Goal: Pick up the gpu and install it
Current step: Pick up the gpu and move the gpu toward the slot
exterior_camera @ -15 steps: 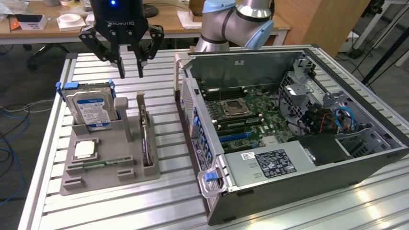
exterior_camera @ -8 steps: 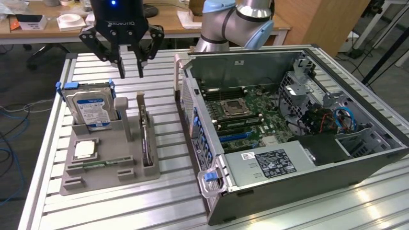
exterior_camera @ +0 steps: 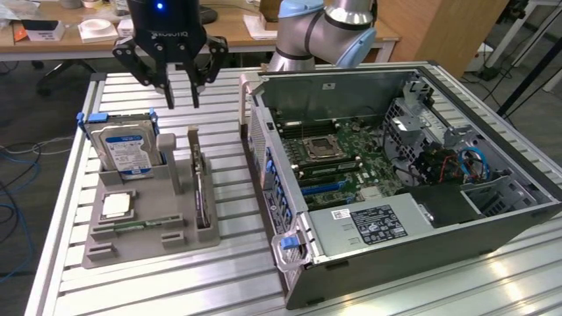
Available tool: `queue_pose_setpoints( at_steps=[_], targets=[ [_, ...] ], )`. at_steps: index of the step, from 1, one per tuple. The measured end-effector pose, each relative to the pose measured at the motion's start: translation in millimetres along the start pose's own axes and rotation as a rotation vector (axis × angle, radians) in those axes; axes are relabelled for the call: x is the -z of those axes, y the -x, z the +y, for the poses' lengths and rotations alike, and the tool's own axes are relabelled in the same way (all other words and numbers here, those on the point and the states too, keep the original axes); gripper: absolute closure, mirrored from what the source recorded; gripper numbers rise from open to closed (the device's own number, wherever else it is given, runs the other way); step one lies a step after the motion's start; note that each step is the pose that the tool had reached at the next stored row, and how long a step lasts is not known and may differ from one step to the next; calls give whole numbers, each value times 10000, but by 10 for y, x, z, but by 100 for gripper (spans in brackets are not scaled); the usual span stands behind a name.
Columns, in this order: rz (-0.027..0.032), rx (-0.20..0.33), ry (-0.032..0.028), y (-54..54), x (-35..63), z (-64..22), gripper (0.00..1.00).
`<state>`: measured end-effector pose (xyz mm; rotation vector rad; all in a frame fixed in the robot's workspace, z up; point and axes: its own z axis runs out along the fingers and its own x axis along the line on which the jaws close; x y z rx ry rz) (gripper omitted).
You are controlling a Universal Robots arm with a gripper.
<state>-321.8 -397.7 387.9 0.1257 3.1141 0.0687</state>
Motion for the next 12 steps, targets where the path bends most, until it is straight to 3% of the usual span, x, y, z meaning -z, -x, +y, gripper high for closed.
queue_pose_setpoints(
  at_steps=[12],
  targets=[
    [2, -1, -1, 5, -60, -4, 58]
  ],
)
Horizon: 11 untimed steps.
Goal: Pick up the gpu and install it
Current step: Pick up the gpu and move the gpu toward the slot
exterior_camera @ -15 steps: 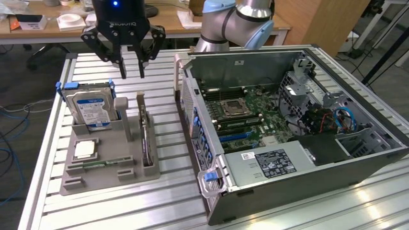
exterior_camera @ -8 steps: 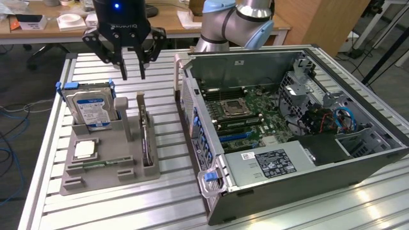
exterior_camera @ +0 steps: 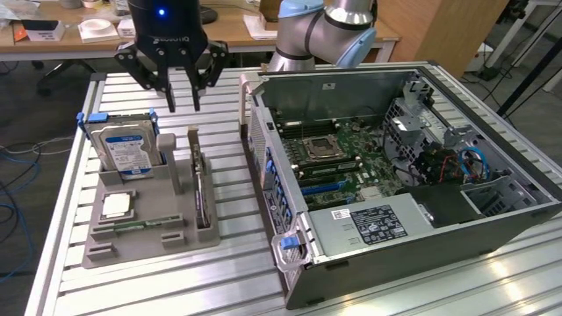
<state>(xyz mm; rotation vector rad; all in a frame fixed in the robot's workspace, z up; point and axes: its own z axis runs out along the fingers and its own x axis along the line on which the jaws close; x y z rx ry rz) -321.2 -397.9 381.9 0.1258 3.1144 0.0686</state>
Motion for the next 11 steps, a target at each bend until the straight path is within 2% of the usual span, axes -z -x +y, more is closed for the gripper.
queue_pose_setpoints(
  at_steps=[11],
  targets=[
    [0, 0, 0, 2, -26, -15, 58]
  ],
)
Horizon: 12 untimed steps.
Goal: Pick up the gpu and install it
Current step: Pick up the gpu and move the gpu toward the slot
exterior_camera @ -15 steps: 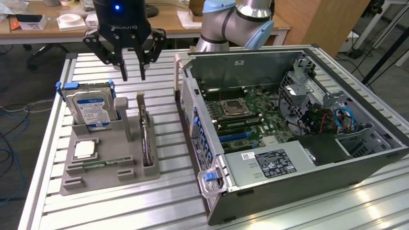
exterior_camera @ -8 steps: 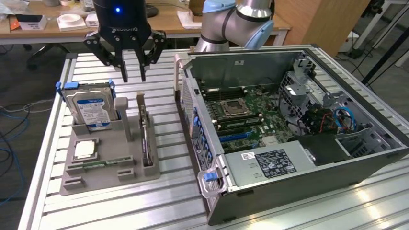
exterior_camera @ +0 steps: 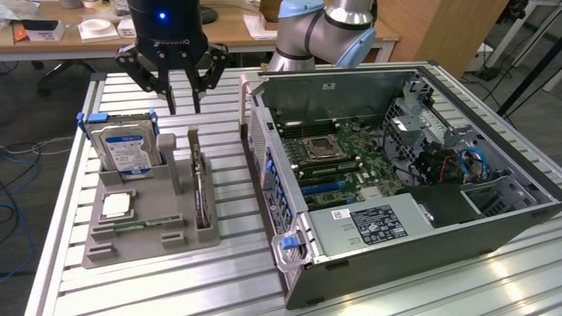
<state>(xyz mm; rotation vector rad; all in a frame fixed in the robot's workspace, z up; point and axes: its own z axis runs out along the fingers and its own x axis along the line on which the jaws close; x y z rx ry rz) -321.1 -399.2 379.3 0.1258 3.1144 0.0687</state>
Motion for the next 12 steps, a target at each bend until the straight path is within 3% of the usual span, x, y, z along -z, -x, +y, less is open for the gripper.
queue_pose_setpoints(
  at_steps=[12],
  targets=[
    [0, 1, 0, 0, -34, -5, 58]
  ],
)
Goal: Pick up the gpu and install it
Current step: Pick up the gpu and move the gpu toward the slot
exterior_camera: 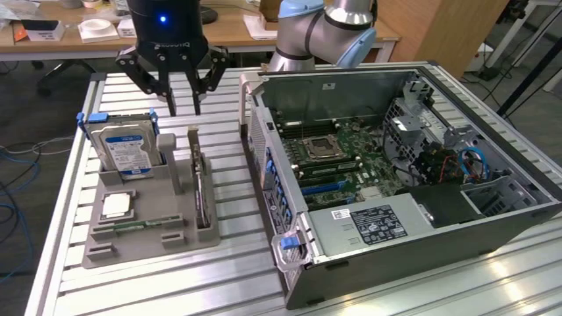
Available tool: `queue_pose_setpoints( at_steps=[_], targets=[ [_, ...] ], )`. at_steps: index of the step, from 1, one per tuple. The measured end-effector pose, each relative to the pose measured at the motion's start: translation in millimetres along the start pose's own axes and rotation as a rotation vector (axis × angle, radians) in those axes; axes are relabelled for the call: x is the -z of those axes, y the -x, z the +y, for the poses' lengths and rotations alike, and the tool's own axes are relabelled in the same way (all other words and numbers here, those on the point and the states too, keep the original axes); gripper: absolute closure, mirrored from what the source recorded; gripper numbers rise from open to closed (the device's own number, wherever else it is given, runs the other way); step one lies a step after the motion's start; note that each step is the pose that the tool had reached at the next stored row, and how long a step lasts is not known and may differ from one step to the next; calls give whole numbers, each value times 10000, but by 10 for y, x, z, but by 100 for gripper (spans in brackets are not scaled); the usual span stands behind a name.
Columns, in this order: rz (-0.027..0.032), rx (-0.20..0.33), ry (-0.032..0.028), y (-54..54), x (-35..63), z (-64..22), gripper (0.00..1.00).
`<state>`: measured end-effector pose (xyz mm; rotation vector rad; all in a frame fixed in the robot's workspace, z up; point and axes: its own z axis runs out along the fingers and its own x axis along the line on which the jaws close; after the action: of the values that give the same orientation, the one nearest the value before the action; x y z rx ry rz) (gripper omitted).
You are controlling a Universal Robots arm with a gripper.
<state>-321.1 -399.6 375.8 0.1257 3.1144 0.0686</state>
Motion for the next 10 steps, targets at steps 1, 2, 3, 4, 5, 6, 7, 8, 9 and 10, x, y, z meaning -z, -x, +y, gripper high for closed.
queue_pose_setpoints(
  at_steps=[1, 2, 3, 4, 5, 6, 7, 8, 9, 10],
  targets=[
    [0, 0, 0, 0, -4, 0, 58],
    [0, 0, 0, 0, -13, -1, 58],
    [0, 0, 0, 0, -22, -1, 58],
    [0, 0, 0, -1, -27, -1, 58],
    [0, 0, 0, -1, -33, -2, 58],
    [0, 0, 0, -1, -38, -2, 58],
    [0, 0, 0, -1, -44, -3, 58],
    [0, 0, 0, -1, -52, -3, 58],
    [-1, 0, 1, -1, -60, -3, 58],
    [-1, 0, 1, -1, -68, -4, 58]
  ],
)
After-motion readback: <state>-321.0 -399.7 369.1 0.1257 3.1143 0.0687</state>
